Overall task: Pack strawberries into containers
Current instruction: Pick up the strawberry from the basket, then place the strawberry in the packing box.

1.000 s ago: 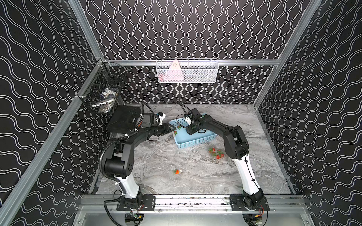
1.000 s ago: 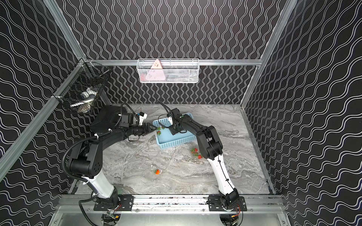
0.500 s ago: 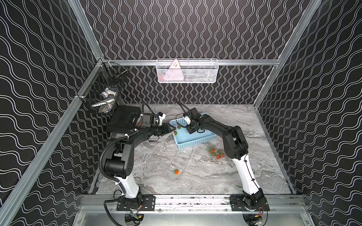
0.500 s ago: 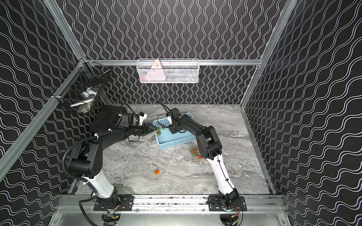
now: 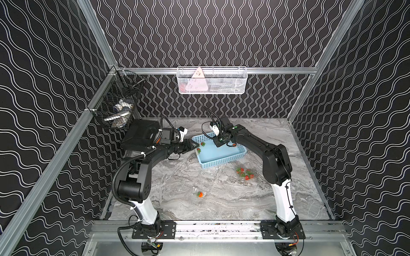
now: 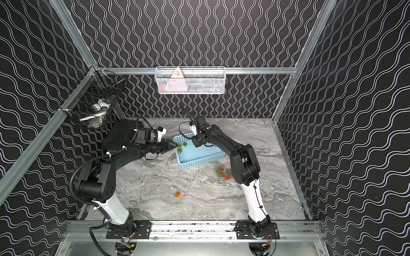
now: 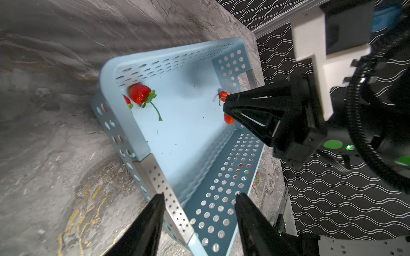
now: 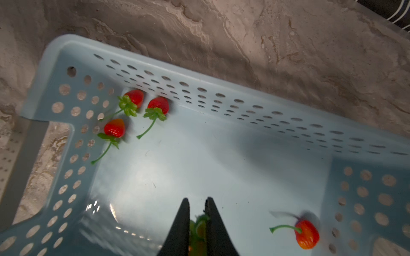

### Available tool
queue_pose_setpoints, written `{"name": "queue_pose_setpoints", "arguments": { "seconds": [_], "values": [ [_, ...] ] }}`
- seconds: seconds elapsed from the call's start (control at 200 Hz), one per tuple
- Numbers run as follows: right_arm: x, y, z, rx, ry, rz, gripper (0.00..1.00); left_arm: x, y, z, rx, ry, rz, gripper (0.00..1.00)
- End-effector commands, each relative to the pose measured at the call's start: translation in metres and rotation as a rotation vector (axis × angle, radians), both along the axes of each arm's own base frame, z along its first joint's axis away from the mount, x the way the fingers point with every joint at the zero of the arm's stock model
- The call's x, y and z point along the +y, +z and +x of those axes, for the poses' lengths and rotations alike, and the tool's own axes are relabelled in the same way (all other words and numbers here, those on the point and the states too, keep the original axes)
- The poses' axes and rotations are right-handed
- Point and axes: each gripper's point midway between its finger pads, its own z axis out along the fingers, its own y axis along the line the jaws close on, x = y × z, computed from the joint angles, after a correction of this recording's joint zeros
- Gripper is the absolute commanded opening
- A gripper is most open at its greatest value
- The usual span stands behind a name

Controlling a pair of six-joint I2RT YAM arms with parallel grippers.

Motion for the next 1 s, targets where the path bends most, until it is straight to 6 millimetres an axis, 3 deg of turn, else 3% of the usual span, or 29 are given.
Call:
{"name": "queue_pose_setpoints", "arguments": {
  "seconds": [0.0,0.11,0.12,0.24,0.36,0.475,0.666,0.846,0.996],
  "values": [
    [0.008,0.022,-0.020,0.040,0.007,0.069,0.17,-0.001,0.010,0.002,-0.046,-0.019,-0.004,0.57],
    [0.024,0.039,-0.055,0.054,0.051,0.109,0.17,-0.001,0.010,0.002,-0.045,-0.018,-0.005,0.57],
    [0.026,0.048,-0.059,0.046,0.056,0.125,0.17,-0.001,0.010,0.001,-0.045,-0.018,-0.005,0.57],
    [0.054,0.062,-0.121,0.120,0.123,0.232,0.17,0.000,0.011,0.003,-0.045,-0.013,-0.005,0.57],
    [0.080,0.057,-0.187,0.243,0.194,0.337,0.18,0.002,0.010,0.004,-0.044,-0.005,-0.007,0.57],
    [0.096,0.036,-0.230,0.358,0.216,0.385,0.18,0.004,0.009,0.003,-0.039,-0.001,-0.005,0.57],
    [0.114,0.002,-0.276,0.480,0.256,0.363,0.18,0.007,0.008,0.003,-0.037,0.010,0.001,0.57],
    [0.126,-0.003,-0.299,0.507,0.293,0.351,0.22,0.008,0.007,0.003,-0.036,0.014,0.002,0.56],
    [0.124,-0.016,-0.311,0.533,0.303,0.314,0.30,0.009,0.008,0.002,-0.037,0.014,0.006,0.57]
  ]
}}
